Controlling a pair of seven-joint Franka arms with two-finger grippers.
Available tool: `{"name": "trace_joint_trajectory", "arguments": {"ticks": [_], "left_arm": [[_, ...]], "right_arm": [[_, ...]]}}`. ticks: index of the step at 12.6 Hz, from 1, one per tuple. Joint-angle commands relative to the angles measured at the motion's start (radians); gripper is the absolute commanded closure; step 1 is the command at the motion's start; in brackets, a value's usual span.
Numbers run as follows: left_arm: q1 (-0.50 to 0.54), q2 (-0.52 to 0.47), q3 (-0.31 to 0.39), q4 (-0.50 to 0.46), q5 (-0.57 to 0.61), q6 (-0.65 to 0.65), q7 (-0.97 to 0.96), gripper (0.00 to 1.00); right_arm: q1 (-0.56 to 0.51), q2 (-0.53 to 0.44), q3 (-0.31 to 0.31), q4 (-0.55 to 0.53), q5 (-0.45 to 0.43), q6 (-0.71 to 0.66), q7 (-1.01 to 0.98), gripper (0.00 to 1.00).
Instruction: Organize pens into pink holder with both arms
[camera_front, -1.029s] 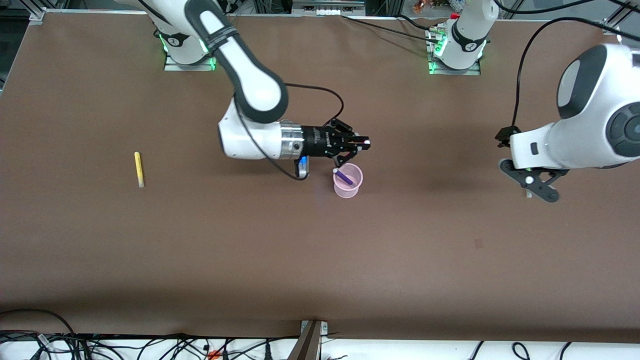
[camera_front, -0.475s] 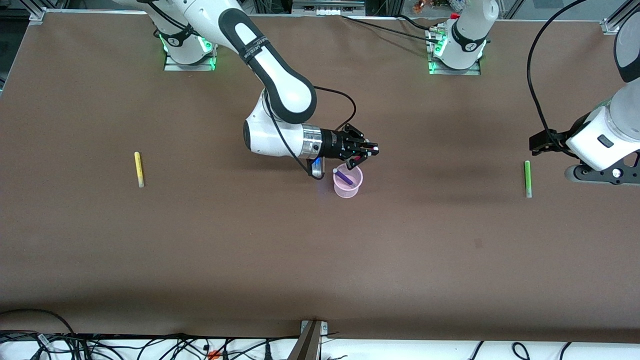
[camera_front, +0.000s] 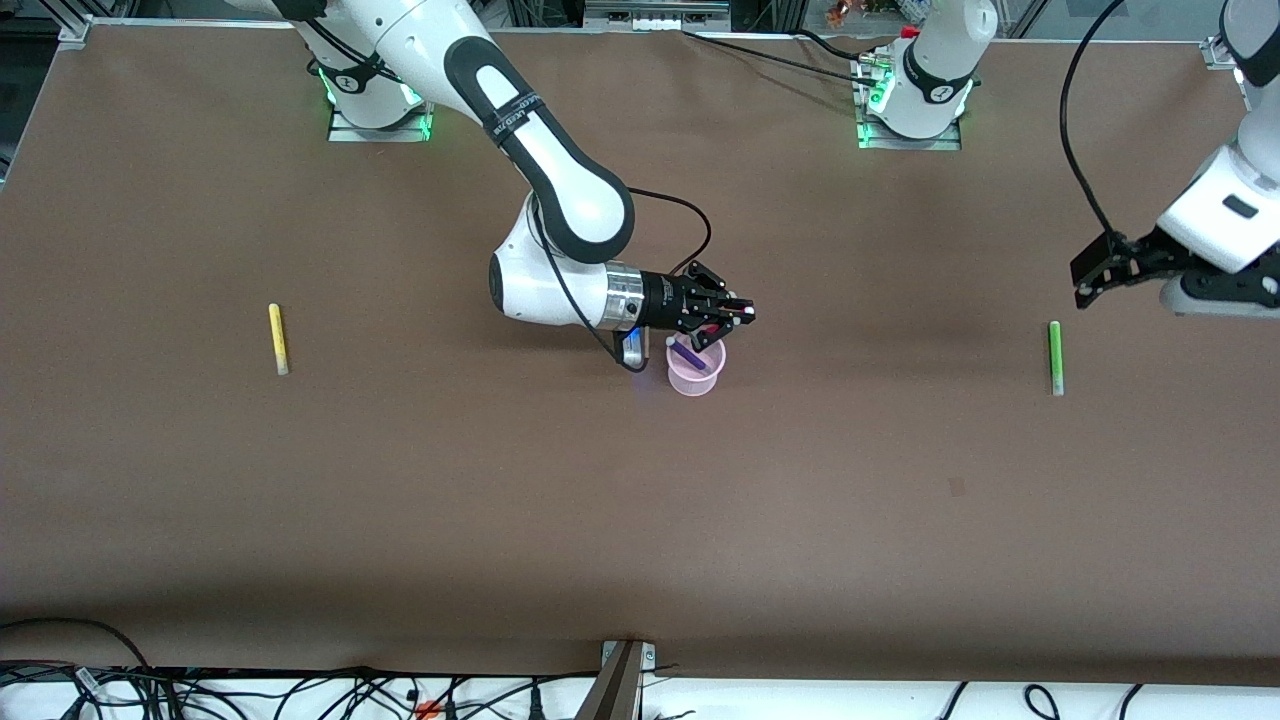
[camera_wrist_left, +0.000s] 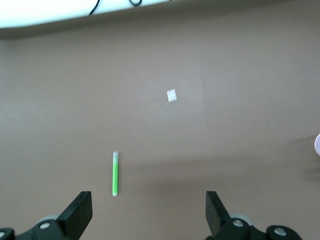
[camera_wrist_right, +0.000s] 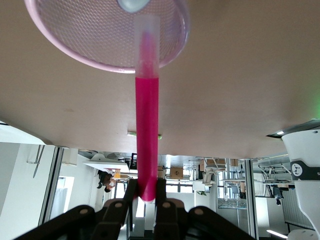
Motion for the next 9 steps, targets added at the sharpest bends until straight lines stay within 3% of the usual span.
{"name": "trace_joint_trajectory", "arguments": {"ticks": [1, 5, 6, 7, 8, 9], "left_arm": [[-0.046, -0.044, 0.057, -0.053, -0.016, -0.003, 0.009, 0.0], [-0.051, -0.033, 0.043, -0.024, -0.031, -0.075, -0.097, 0.0], [-0.051, -0.033, 0.043, -0.024, -0.046, -0.081, -0.095, 0.0], [-0.051, -0.033, 0.043, -0.023, -0.057, -0.083, -0.091, 0.0], [-0.051, -0.035, 0.04, -0.02, -0.057, -0.091, -0.088, 0.0], [-0.051, -0.035, 0.029, -0.018, -0.057, -0.107, -0.089, 0.0]], "right_arm": [[-0.008, 0.025, 0.0, 0.027, 0.01, 0.005, -0.035, 1.0], [-0.014, 0.041, -0.002, 0.027, 0.01, 0.004, -0.038, 0.97], [-0.015, 0.041, -0.002, 0.027, 0.011, 0.004, -0.037, 0.75], [-0.023, 0.041, -0.002, 0.027, 0.011, 0.004, -0.037, 0.37], [-0.028, 0.039, -0.002, 0.027, 0.01, 0.004, -0.041, 0.07], [-0.029, 0.033, -0.002, 0.027, 0.01, 0.004, -0.058, 0.0]]}}
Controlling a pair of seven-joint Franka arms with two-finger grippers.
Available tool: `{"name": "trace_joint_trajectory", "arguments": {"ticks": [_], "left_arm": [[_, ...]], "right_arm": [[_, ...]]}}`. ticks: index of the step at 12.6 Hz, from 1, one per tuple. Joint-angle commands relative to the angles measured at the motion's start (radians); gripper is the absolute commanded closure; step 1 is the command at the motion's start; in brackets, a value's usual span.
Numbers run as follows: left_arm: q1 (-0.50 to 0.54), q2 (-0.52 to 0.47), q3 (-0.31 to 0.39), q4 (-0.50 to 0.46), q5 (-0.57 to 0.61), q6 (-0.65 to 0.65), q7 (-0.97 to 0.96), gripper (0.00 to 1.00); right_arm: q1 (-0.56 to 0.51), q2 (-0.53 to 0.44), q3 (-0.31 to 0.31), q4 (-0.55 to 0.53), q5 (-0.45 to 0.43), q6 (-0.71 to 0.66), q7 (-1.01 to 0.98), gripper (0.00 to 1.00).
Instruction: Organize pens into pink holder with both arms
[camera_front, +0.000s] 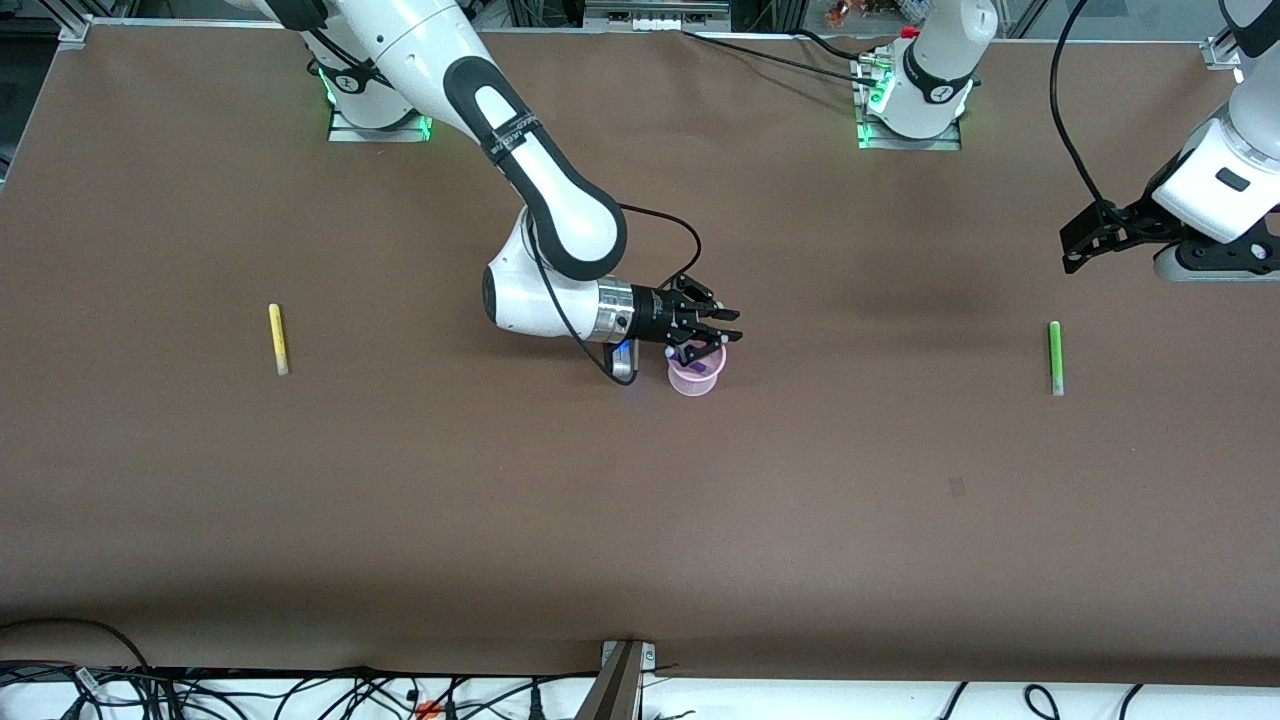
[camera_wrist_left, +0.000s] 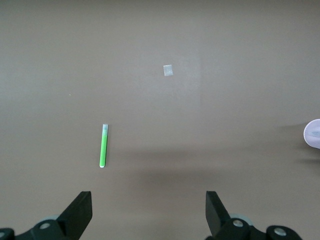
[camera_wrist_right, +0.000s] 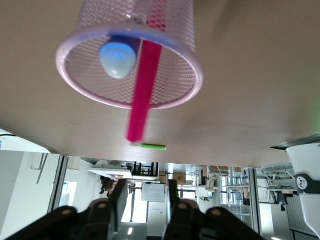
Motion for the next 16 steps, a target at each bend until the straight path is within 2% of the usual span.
{"name": "trace_joint_trajectory", "arguments": {"ticks": [1, 2, 3, 5, 7, 8, 10, 13, 16], "left_arm": [[-0.007, -0.004, -0.02, 0.023, -0.016, -0.041, -0.012, 0.0], [-0.007, -0.004, -0.025, 0.029, -0.016, -0.043, -0.016, 0.0], [-0.007, -0.004, -0.025, 0.029, -0.016, -0.044, -0.017, 0.0], [-0.006, -0.004, -0.025, 0.029, -0.016, -0.047, -0.006, 0.0], [-0.006, -0.004, -0.025, 0.029, -0.016, -0.053, -0.006, 0.0], [-0.006, -0.004, -0.025, 0.029, -0.016, -0.053, -0.006, 0.0], [-0.006, -0.004, -0.025, 0.029, -0.016, -0.053, -0.004, 0.0], [-0.006, -0.004, -0.025, 0.029, -0.016, -0.057, -0.004, 0.0], [-0.006, -0.004, -0.025, 0.03, -0.016, -0.057, -0.004, 0.0]], "right_arm": [[-0.019, 0.001, 0.005, 0.026, 0.008, 0.0, -0.037, 0.0], [-0.031, -0.006, 0.005, 0.026, -0.001, -0.006, -0.034, 0.0], [-0.04, -0.021, 0.003, 0.026, -0.056, -0.006, -0.035, 0.0], [-0.042, -0.102, -0.012, -0.005, -0.279, -0.003, -0.027, 0.0], [-0.042, -0.167, -0.061, -0.033, -0.488, -0.006, -0.058, 0.0], [-0.042, -0.192, -0.084, -0.034, -0.502, -0.018, -0.058, 0.0], [-0.042, -0.256, -0.182, -0.053, -0.566, -0.129, -0.061, 0.0], [-0.042, -0.397, -0.285, -0.079, -0.851, -0.384, -0.101, 0.0], [-0.037, -0.541, -0.348, -0.132, -1.019, -0.547, -0.208, 0.0]]}}
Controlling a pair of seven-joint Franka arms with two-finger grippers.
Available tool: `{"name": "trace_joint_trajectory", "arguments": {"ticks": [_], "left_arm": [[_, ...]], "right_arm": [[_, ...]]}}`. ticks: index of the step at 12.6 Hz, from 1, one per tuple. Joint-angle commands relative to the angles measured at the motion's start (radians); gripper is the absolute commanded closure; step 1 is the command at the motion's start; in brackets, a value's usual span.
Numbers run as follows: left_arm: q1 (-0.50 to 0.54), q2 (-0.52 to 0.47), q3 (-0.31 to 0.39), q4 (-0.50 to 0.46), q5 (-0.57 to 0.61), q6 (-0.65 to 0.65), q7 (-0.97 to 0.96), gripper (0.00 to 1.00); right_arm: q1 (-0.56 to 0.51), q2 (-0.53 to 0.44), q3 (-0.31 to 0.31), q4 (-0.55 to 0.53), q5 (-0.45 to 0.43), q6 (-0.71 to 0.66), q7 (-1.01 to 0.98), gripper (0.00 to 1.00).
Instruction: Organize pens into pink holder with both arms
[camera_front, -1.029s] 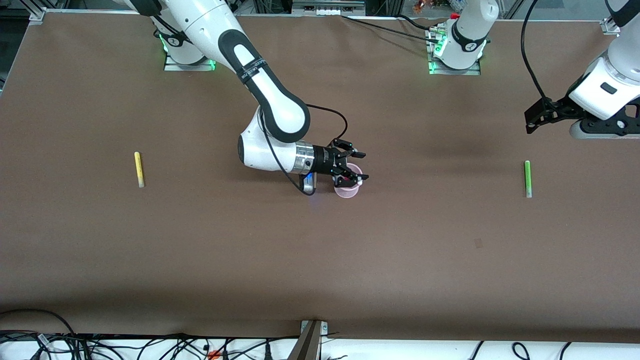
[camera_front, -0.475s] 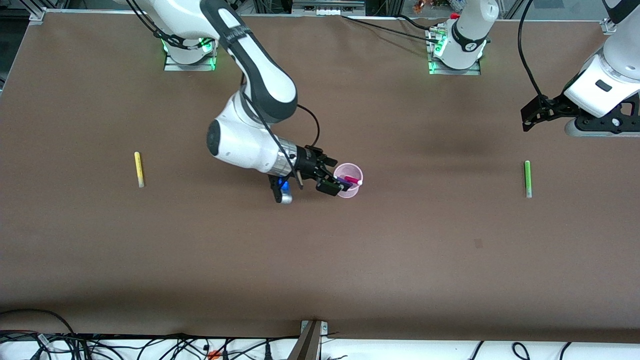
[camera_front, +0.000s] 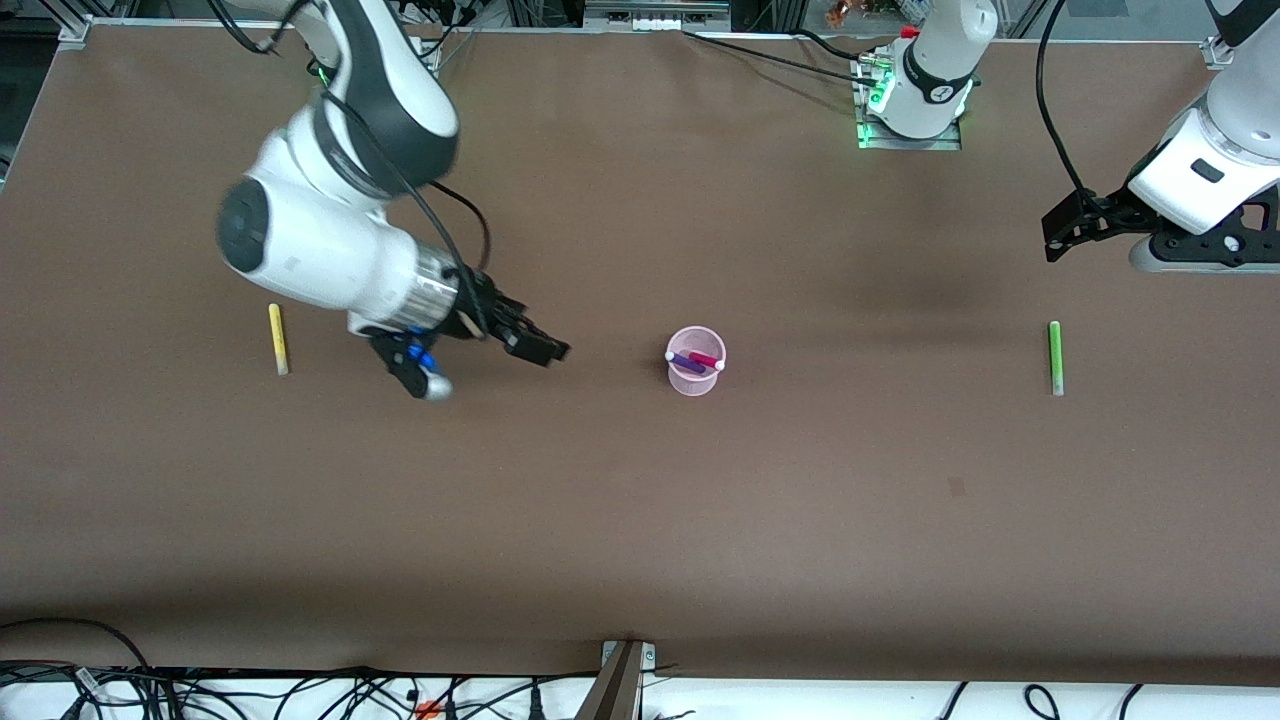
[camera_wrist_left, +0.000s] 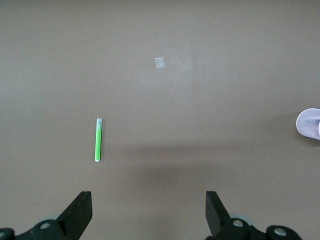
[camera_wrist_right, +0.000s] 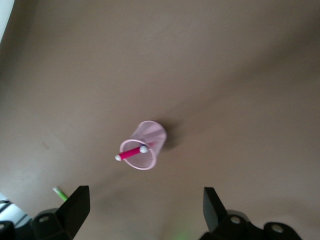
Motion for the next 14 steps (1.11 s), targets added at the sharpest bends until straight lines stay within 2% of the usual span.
{"name": "trace_joint_trajectory", "arguments": {"ticks": [1, 3, 6, 7, 9, 11, 14], "left_arm": [[0.002, -0.004, -0.001, 0.014, -0.014, -0.018, 0.004, 0.0], [0.002, -0.004, -0.001, 0.014, -0.014, -0.018, 0.006, 0.0], [0.001, -0.004, -0.001, 0.014, -0.014, -0.027, 0.004, 0.0], [0.001, -0.004, -0.001, 0.014, -0.014, -0.027, 0.004, 0.0], [0.001, -0.004, -0.001, 0.014, -0.014, -0.028, 0.006, 0.0], [0.001, -0.004, -0.002, 0.014, -0.014, -0.027, 0.004, 0.0], [0.001, -0.004, -0.002, 0.016, -0.014, -0.027, 0.004, 0.0]], "right_arm": [[0.012, -0.145, -0.043, -0.087, -0.154, -0.111, -0.105, 0.0], [-0.062, -0.259, -0.023, -0.14, -0.237, -0.177, -0.193, 0.0], [-0.294, -0.444, 0.185, -0.266, -0.444, -0.221, -0.43, 0.0], [-0.367, -0.462, 0.234, -0.271, -0.484, -0.244, -0.514, 0.0], [-0.525, -0.473, 0.326, -0.259, -0.503, -0.265, -0.705, 0.0], [-0.557, -0.473, 0.337, -0.236, -0.538, -0.268, -0.785, 0.0], [-0.571, -0.467, 0.341, -0.218, -0.553, -0.288, -0.787, 0.0]]}}
